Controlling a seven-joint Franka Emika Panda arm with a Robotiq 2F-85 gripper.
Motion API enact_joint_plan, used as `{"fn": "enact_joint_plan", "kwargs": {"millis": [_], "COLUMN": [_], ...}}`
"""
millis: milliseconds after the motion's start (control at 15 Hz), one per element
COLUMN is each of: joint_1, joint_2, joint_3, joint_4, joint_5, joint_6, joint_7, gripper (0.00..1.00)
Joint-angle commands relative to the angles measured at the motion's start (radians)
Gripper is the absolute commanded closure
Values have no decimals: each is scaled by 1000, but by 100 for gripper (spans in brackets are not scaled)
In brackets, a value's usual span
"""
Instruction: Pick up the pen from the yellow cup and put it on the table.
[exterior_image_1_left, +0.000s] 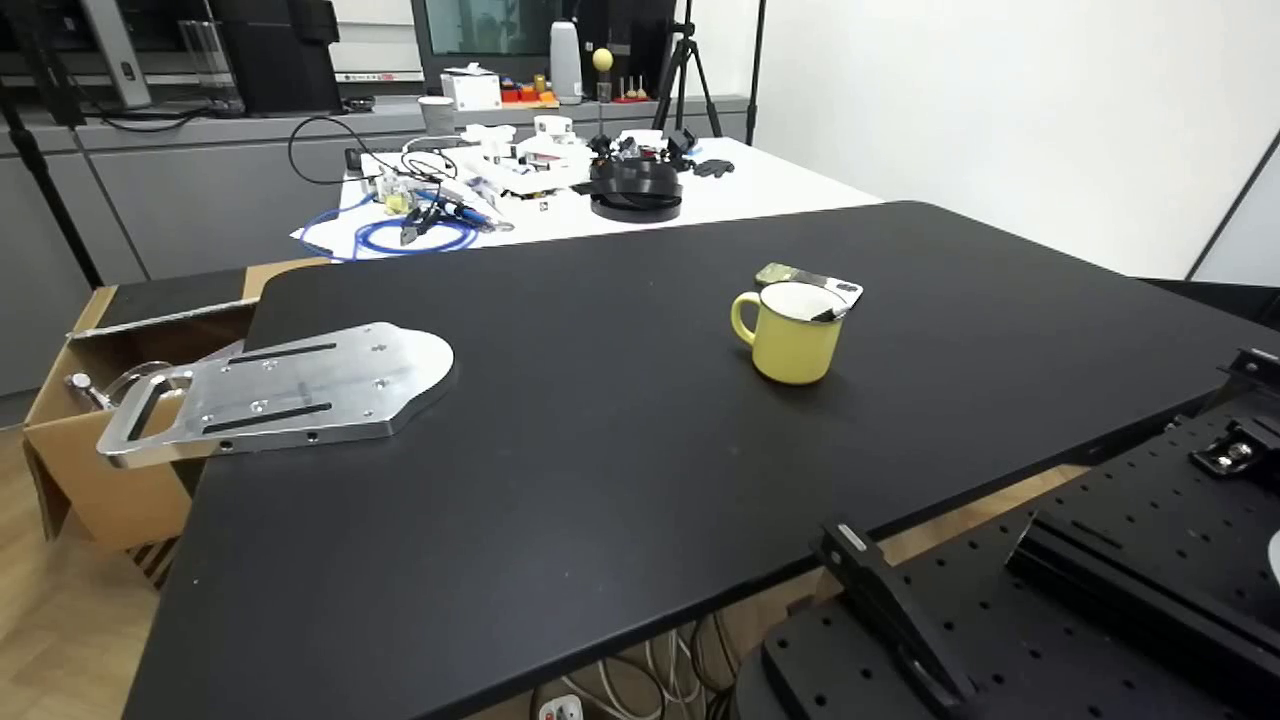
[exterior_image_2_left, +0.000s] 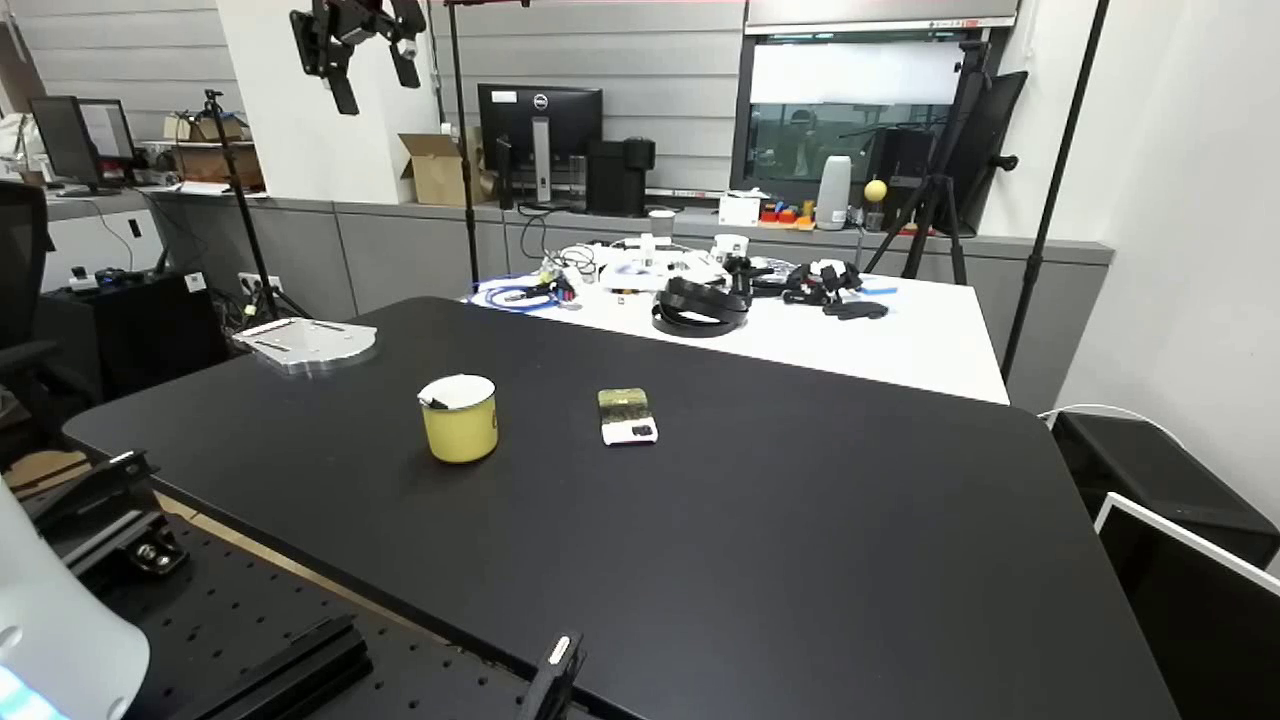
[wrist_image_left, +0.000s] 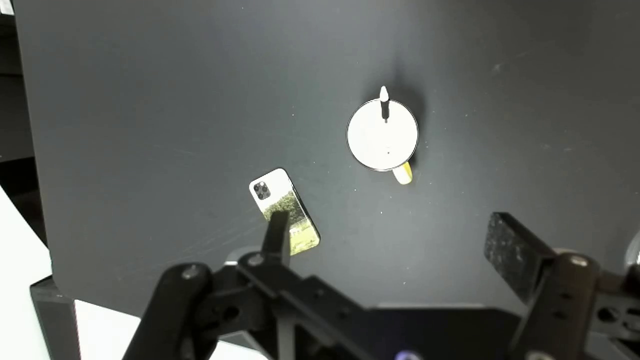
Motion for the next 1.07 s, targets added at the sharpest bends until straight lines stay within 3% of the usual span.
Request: {"fn": "enact_joint_plan", "kwargs": {"millis": [0,533,1000], "joint_1": [38,38,49], "joint_2": [4,4,109], "joint_3": [-34,-34,-52], "joint_4": [2,2,61], "joint_5": [-8,-8,-64], "joint_6": [-4,-4,-71], "joint_7": [8,8,5], "gripper": [0,0,0]}}
